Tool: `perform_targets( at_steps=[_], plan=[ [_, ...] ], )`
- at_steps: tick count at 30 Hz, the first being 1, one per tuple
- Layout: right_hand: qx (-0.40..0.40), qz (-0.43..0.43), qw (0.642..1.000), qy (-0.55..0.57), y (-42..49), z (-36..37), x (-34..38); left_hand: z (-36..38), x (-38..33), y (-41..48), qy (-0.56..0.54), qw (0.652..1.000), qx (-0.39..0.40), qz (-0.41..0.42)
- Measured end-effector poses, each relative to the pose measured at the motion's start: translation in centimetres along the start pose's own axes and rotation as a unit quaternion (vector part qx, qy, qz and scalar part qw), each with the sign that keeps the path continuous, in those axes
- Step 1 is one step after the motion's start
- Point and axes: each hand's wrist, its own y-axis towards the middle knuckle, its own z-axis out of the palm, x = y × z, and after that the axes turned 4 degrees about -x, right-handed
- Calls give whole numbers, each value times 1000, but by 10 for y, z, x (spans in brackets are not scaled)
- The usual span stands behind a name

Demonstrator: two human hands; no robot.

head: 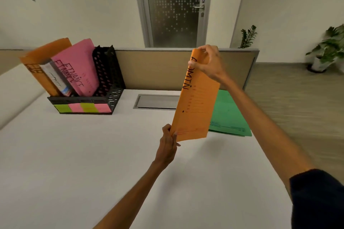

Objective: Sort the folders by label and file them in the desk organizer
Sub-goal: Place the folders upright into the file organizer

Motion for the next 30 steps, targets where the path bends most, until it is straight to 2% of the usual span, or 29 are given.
perform_targets(
  at_steps=[5, 8, 11, 14, 17, 21, 25, 30],
  plan=[
    [16, -6, 1000, -18, 7, 30, 45, -46, 17, -3, 25, 1000, 3, -18],
    [29, -3, 998, -48, 5, 51, 72, -73, 24, -2, 5, 999, 0, -46],
    [44, 10, 997, -56, -2, 71, 100, -101, 29, 1, -55, 988, -44, -137],
    [51, 3, 997, -49, -11, 90, 131, -130, 27, 10, -220, 929, -19, -298],
    [56, -11, 998, -35, -18, 108, 161, -162, 30, 16, -303, 879, 30, -367],
    [77, -30, 996, -31, -28, 130, 190, -198, 42, 13, -323, 853, 82, -402],
    [89, -52, 994, -44, -36, 151, 211, -220, 53, 10, -297, 862, 88, -401],
    [88, -83, 992, -46, -35, 167, 234, -241, 64, 12, -311, 857, 98, -399]
  ],
)
